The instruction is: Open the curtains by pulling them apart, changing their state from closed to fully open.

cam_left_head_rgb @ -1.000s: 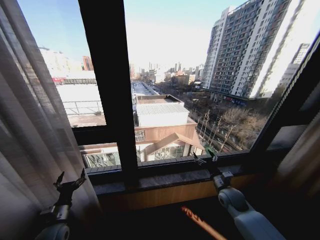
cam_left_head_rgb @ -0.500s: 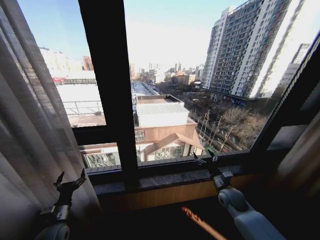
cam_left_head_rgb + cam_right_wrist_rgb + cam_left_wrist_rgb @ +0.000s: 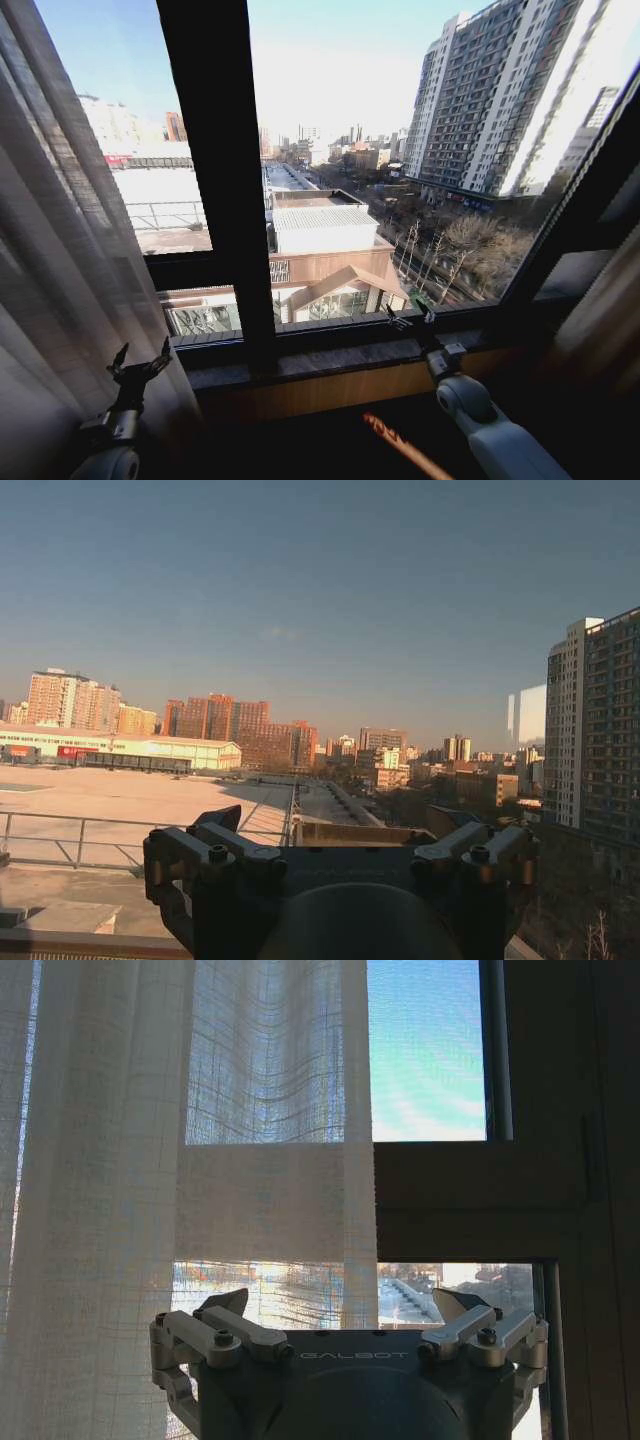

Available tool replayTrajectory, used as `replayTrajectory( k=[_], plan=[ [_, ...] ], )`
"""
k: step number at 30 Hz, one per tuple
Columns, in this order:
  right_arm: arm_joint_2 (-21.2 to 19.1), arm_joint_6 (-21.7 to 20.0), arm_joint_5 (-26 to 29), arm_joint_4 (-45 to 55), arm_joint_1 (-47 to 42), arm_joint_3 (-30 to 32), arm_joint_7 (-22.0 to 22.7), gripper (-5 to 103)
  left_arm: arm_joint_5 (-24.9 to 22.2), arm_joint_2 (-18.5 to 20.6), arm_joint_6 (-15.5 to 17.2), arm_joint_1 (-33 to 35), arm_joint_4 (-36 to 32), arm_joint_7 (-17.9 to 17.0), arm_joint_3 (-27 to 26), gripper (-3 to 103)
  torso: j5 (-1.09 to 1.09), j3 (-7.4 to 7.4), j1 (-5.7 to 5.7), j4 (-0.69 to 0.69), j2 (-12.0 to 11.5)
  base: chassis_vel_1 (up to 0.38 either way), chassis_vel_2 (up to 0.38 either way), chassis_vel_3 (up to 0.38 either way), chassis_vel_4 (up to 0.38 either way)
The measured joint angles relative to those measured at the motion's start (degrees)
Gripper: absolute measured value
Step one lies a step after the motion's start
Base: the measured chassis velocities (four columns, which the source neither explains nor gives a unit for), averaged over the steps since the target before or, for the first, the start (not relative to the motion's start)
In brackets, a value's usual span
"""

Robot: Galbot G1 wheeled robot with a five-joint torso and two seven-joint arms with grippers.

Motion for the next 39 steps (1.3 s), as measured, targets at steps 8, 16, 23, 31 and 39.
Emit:
replayTrajectory(
  k=[8, 16, 23, 31, 39],
  plan=[
    [0.00, 0.00, 0.00, 0.00, 0.00, 0.00, 0.00, 100, 0.00, 0.00, 0.00, 0.00, 0.00, 0.00, 0.00, 100, 0.00, 0.00, 0.00, 0.00, 0.00, 0.000, 0.000, 0.000, 0.000],
    [0.00, 0.00, 0.00, 0.00, 0.00, 0.00, 0.00, 100, 0.18, -0.13, 1.02, -0.01, -0.66, -0.05, 0.35, 100, 0.00, 0.00, 0.00, 0.01, 0.00, 0.000, 0.000, 0.000, 0.000],
    [0.00, 0.00, 0.00, 0.00, 0.00, 0.00, 0.00, 100, 2.30, -1.70, 9.99, -0.25, -6.80, -0.39, 3.84, 100, 0.01, 0.00, 0.00, 0.00, 0.00, 0.000, 0.000, 0.000, 0.000],
    [0.00, 0.00, 0.00, 0.00, 0.00, 0.00, 0.00, 100, 5.65, -4.16, 24.11, -0.62, -16.29, -1.13, 9.21, 100, 0.01, 0.00, 0.00, 0.00, 0.00, 0.000, 0.000, 0.000, 0.000],
    [0.00, 0.00, 0.00, 0.00, 0.00, 0.00, 0.00, 100, 6.96, -5.13, 29.65, -0.78, -19.99, -1.43, 11.32, 100, 0.01, 0.00, 0.00, 0.00, 0.00, 0.000, 0.000, 0.000, 0.000]
  ],
)
